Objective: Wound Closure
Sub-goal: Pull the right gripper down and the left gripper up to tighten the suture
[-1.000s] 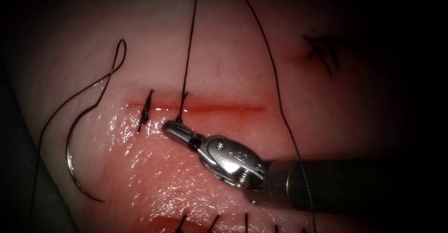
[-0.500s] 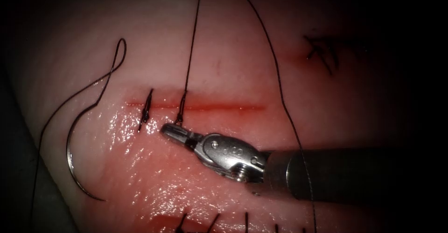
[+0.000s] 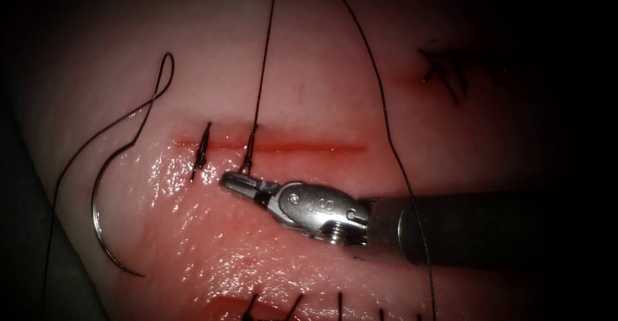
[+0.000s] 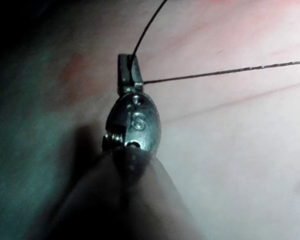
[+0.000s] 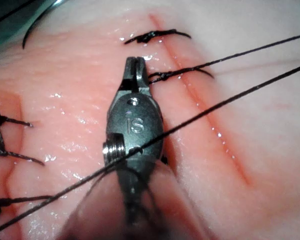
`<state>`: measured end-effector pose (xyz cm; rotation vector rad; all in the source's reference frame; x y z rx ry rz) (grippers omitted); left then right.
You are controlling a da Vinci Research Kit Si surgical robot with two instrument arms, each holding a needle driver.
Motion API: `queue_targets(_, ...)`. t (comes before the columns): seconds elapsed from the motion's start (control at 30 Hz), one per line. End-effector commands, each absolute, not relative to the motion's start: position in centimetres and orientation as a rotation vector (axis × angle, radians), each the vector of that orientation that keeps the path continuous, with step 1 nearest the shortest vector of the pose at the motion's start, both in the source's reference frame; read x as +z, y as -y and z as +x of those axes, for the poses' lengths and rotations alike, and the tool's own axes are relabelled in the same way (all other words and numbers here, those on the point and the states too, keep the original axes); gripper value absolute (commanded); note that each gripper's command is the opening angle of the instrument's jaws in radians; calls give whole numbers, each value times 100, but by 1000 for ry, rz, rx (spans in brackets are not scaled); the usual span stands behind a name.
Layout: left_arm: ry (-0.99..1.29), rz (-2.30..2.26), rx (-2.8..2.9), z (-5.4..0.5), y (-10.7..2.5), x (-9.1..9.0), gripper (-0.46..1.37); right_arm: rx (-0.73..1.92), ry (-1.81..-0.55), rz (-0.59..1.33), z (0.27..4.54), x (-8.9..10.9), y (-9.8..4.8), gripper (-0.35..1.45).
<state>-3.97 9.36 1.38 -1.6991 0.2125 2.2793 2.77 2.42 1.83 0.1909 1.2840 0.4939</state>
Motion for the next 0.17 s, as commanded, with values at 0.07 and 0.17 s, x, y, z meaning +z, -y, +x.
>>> queue_targets(0.07,-210,-1700,2280,-396,-936,137,-35,498,-1283,188,278,183,-242,-35)
queue_targets(0.17,-208,-1700,2279,-396,-937,136,-35,500,-1282,186,278,183,-242,-35)
